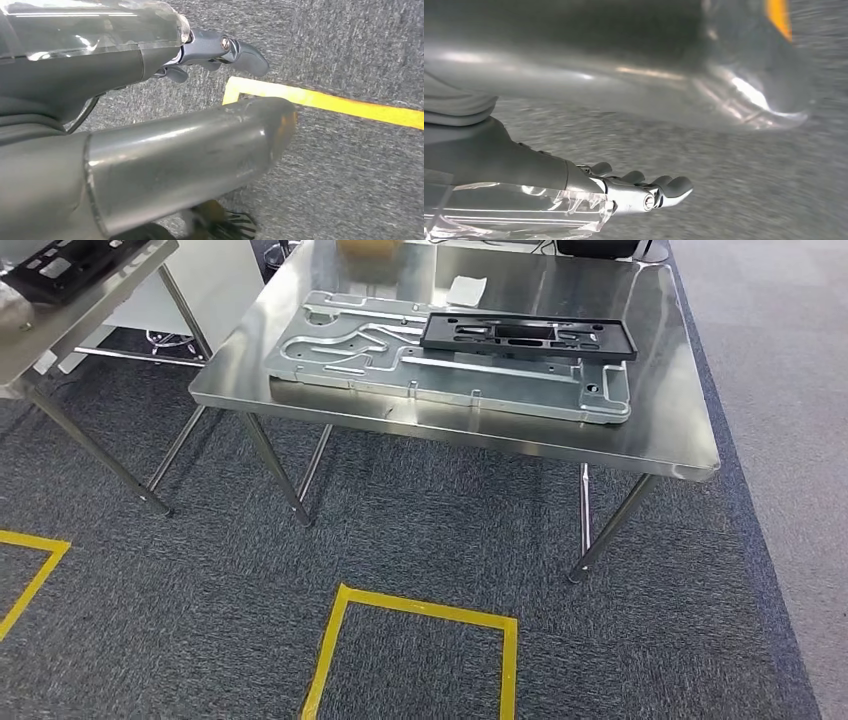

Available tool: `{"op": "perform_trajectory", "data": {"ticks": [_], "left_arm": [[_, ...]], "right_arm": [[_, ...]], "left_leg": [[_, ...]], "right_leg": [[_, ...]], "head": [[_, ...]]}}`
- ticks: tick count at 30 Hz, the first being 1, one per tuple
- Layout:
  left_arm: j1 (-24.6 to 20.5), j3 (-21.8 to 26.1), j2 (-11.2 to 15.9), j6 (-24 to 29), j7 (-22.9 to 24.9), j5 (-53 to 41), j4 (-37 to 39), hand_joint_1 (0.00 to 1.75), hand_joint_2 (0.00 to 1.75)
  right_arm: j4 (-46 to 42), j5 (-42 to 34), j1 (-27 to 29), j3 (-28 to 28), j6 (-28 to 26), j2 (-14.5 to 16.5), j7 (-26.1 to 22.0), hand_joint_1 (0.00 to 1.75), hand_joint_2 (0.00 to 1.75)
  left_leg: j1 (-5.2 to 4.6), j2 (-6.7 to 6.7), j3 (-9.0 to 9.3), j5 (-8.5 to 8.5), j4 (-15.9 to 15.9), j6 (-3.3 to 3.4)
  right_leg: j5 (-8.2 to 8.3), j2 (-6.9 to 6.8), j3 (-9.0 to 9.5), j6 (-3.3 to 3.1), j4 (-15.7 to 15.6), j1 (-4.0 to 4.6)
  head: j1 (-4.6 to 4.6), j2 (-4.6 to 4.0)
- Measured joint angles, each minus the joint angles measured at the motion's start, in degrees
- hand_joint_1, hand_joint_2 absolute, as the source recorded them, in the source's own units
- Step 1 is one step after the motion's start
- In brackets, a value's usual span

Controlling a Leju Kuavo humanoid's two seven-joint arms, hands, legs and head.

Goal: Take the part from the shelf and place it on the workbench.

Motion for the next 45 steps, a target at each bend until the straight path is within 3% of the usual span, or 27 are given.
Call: {"op": "perform_trajectory", "data": {"ticks": [2, 4, 6, 8, 9, 10, 11, 13, 14, 16, 17, 19, 20, 22, 24, 26, 27, 30, 32, 34, 36, 38, 40, 41, 42, 43, 45], "left_arm": [[-0.12, 0.13, 0.02, 0.16, -0.23, -0.10, -0.01, 0.00, 0.00], [0.04, 0.48, 0.02, 0.38, -0.41, -0.09, -0.01, 0.00, 0.00], [0.06, 0.85, 0.00, 0.50, -0.55, -0.09, -0.01, 0.00, 0.00], [-0.03, 1.02, -0.01, 0.60, -0.71, -0.09, -0.01, 0.00, 0.00], [-0.04, 1.09, 0.00, 0.68, -0.78, -0.07, -0.01, 0.00, 0.00], [-0.04, 1.17, 0.01, 0.74, -0.84, -0.03, -0.01, 0.00, 0.00], [-0.03, 1.27, 0.01, 0.80, -0.87, 0.01, -0.01, 0.00, 0.00], [-0.04, 1.38, 0.01, 0.87, -0.92, 0.01, -0.01, 0.00, 0.00], [-0.08, 1.40, 0.01, 0.90, -0.93, -0.04, -0.01, 0.00, 0.00], [-0.19, 1.42, 0.07, 1.03, -0.94, -0.08, -0.01, 0.00, 0.00], [-0.23, 1.48, 0.16, 1.10, -0.93, 0.02, -0.01, 0.00, 0.00], [-0.09, 1.73, 0.59, 0.66, -0.85, 0.26, 0.00, 0.00, 0.00], [0.05, 1.85, 0.92, 0.21, -0.68, 0.22, 0.01, 0.00, 0.00], [0.16, 1.95, 1.58, -0.74, -0.02, -0.29, 0.02, 0.00, 0.00], [0.11, 1.95, 2.13, -1.21, 0.83, -0.98, 0.02, 0.00, 0.00], [0.25, 1.95, 2.47, -1.45, 1.58, -1.42, 0.02, 0.00, 0.00], [0.35, 1.94, 2.57, -1.50, 1.83, -1.55, 0.02, 0.00, 0.00], [0.27, 1.88, 2.86, -1.50, 2.04, -2.06, 0.02, 0.00, 0.00], [0.17, 1.81, 3.12, -1.46, 1.96, -2.39, 0.02, 0.00, 0.00], [0.27, 1.76, 3.32, -1.46, 1.89, -2.60, 0.02, 0.00, 0.00], [0.24, 1.61, 3.40, -1.52, 1.84, -2.86, 0.02, 0.00, 0.00], [0.06, 1.34, 3.42, -1.57, 1.80, -3.14, 0.02, 0.00, 0.00], [0.00, 1.10, 3.42, -1.58, 1.79, -3.36, 0.02, 0.00, 0.00], [0.05, 1.01, 3.44, -1.60, 1.79, -3.50, 0.02, 0.00, 0.00], [0.11, 0.92, 3.48, -1.66, 1.78, -3.67, 0.02, 0.00, 0.00], [0.15, 0.84, 3.52, -1.74, 1.73, -3.93, 0.02, 0.00, 0.00], [0.07, 0.63, 3.58, -2.04, 1.58, -4.39, 0.02, 0.00, 0.00]], "right_arm": [[1.22, 1.05, -0.19, -0.57, -0.41, -0.28, 2.83, 0.00, 0.00], [2.29, 2.00, -0.41, -1.18, -0.73, -0.70, 5.78, 0.00, 0.00], [3.16, 2.86, -0.51, -1.64, -0.96, -1.04, 8.63, 0.00, 0.00], [3.87, 3.74, -0.51, -1.94, -1.14, -1.21, 11.45, 0.00, 0.00], [4.15, 4.17, -0.51, -2.05, -1.21, -1.32, 12.78, 0.00, 0.00], [4.41, 4.58, -0.53, -2.15, -1.26, -1.41, 13.97, 0.00, 0.00], [4.62, 5.01, -0.56, -2.20, -1.26, -1.52, 15.04, 0.00, 0.00], [4.96, 6.10, -0.59, -2.22, -1.04, -1.68, 16.84, 0.00, 0.00], [5.10, 6.77, -0.60, -2.22, -0.74, -1.75, 17.66, 0.00, 0.00], [5.45, 8.22, -0.58, -2.18, 0.30, -1.80, 19.09, 0.00, 0.00], [5.63, 8.97, -0.58, -2.11, 1.04, -1.81, 19.79, 0.00, 0.00], [6.01, 10.57, -0.62, -1.68, 2.82, -1.80, 21.27, 0.00, 0.00], [6.16, 11.29, -0.63, -1.40, 3.91, -1.78, 22.05, 0.00, 0.00], [6.49, 12.47, -0.47, -0.81, 6.33, -1.76, 23.53, 0.00, 0.00], [6.73, 13.45, -0.13, -0.25, 8.78, -1.78, 24.84, 0.00, 0.00], [6.90, 14.50, -0.01, 0.35, 10.81, -1.81, 25.73, 0.00, 0.00], [6.96, 15.01, -0.03, 0.70, 11.62, -1.81, 25.93, 0.00, 0.00], [7.14, 16.52, -0.19, 1.80, 13.08, -1.80, 26.03, 0.00, 0.00], [7.23, 17.42, -0.35, 2.48, 13.42, -1.81, 26.03, 0.00, 0.00], [7.27, 18.22, -0.67, 3.10, 13.54, -1.89, 25.99, 0.00, 0.00], [7.27, 18.76, -0.78, 3.65, 13.58, -2.15, 25.90, 0.00, 0.00], [7.29, 18.96, -0.60, 4.01, 13.64, -2.40, 25.84, 0.00, 0.00], [7.34, 19.29, -0.40, 4.23, 13.67, -2.52, 25.77, 0.00, 0.00], [7.35, 19.58, -0.35, 4.33, 13.66, -2.61, 25.66, 0.00, 0.00], [7.37, 19.99, -0.31, 4.48, 13.64, -2.72, 25.49, 0.00, 0.00], [7.38, 20.43, -0.31, 4.68, 13.62, -2.86, 25.23, 0.00, 0.00], [7.39, 21.21, -0.32, 5.12, 13.62, -3.22, 24.72, 0.00, 0.00]], "left_leg": [[-0.45, 0.33, 1.90, -1.06, -4.00, 0.70], [-0.29, -0.03, 1.18, -0.18, -4.48, 1.51], [0.01, -0.37, 0.02, 1.15, -4.77, 2.41], [-0.03, -0.99, -1.51, 2.43, -4.69, 2.92], [-0.05, -1.40, -2.35, 3.07, -4.57, 2.92], [-0.05, -1.87, -3.28, 3.70, -4.38, 2.81], [-0.03, -2.42, -4.26, 4.23, -4.12, 2.66], [0.07, -3.59, -5.98, 5.01, -3.50, 2.20], [0.05, -4.17, -6.69, 5.31, -3.14, 1.92], [0.00, -5.20, -7.62, 6.08, -2.66, 1.23], [-0.04, -5.71, -7.91, 6.52, -2.59, 0.84], [0.08, -6.29, -8.35, 6.99, -2.42, 0.12], [0.13, -5.72, -8.76, 6.27, -1.63, -0.15], [0.29, -3.63, -10.55, 2.31, 3.22, -0.57], [0.40, -2.36, -12.96, -2.03, 10.76, -1.07], [0.47, -1.90, -13.01, -2.58, 13.94, -1.39], [0.49, -1.64, -11.40, -1.46, 12.27, -1.40], [0.12, 1.10, -3.83, 1.46, 0.85, -0.61], [-0.47, 2.32, -2.45, 1.36, -2.23, 0.39], [-0.49, 1.49, -2.82, 1.82, -2.75, 1.31], [-0.12, 0.47, -2.97, 2.53, -3.45, 2.16], [-0.04, -0.63, -3.48, 3.19, -3.70, 2.81], [-0.17, -1.99, -4.16, 3.63, -3.60, 3.00], [-0.22, -2.73, -4.39, 3.79, -3.51, 2.95], [-0.26, -3.50, -4.56, 3.91, -3.39, 2.87], [-0.28, -4.23, -4.66, 4.00, -3.25, 2.76], [-0.37, -5.52, -4.94, 4.14, -2.85, 2.46]], "right_leg": [[0.87, -0.71, -0.32, 0.63, 0.09, 0.03], [0.93, -0.54, -0.65, 1.35, 0.18, -0.08], [-2.77, 1.11, -1.76, 2.00, 3.12, -0.26], [-8.49, 2.41, -3.55, 2.34, 9.90, -0.47], [-10.17, 2.56, -4.13, 2.44, 13.20, -0.52], [-10.45, 2.63, -4.01, 2.50, 15.18, -0.58], [-9.50, 2.72, -2.98, 2.53, 15.26, -0.67], [-6.23, 3.65, 1.89, 2.40, 9.62, -0.96], [-5.68, 4.88, 4.94, 2.23, 5.25, -1.04], [-6.24, 6.73, 8.80, 1.86, -0.90, -1.05], [-6.70, 6.86, 9.33, 1.63, -2.07, -0.91], [-6.28, 5.53, 9.03, 0.88, -2.34, -0.95], [-5.94, 4.86, 8.86, 0.36, -2.40, -0.97], [-5.34, 3.29, 8.36, -0.48, -2.49, -0.91], [-4.98, 1.67, 7.66, -0.79, -2.29, -0.68], [-4.79, 0.10, 6.91, -0.77, -1.88, -0.57], [-4.75, -0.61, 6.60, -0.73, -1.62, -0.55], [-4.82, -2.48, 6.12, -0.32, -0.91, -0.36], [-4.73, -3.50, 6.08, 0.32, -0.74, -0.18], [-4.66, -4.10, 6.17, 1.05, -0.74, -0.15], [-6.26, -1.95, 5.38, 1.69, 0.98, -0.27], [-10.13, 1.38, 2.58, 2.06, 7.02, -0.50], [-12.96, 2.56, -0.61, 2.20, 13.91, -0.62], [-12.75, 2.71, -1.15, 2.20, 15.07, -0.64], [-11.44, 2.86, -0.65, 2.12, 14.10, -0.64], [-9.31, 3.24, 0.85, 1.94, 11.08, -0.64], [-5.71, 5.52, 4.58, 1.32, 3.16, -0.60]], "head": [[0.02, 0.00], [0.02, 0.00], [0.28, 0.00], [0.54, 0.00], [0.56, 0.00], [0.56, 0.00], [0.57, 0.00], [0.58, 0.00], [0.60, 0.00], [0.60, 0.00], [0.61, 0.00], [0.70, 0.00], [0.54, 0.00], [0.10, 0.00], [-0.19, 0.00], [-0.20, 0.00], [-0.20, 0.00], [-0.18, 0.00], [-0.10, 0.00], [-0.08, 0.00], [0.13, 0.00], [0.41, 0.00], [0.45, 0.00], [0.46, 0.00], [0.46, 0.00], [0.47, 0.00], [0.46, 0.00]]}}
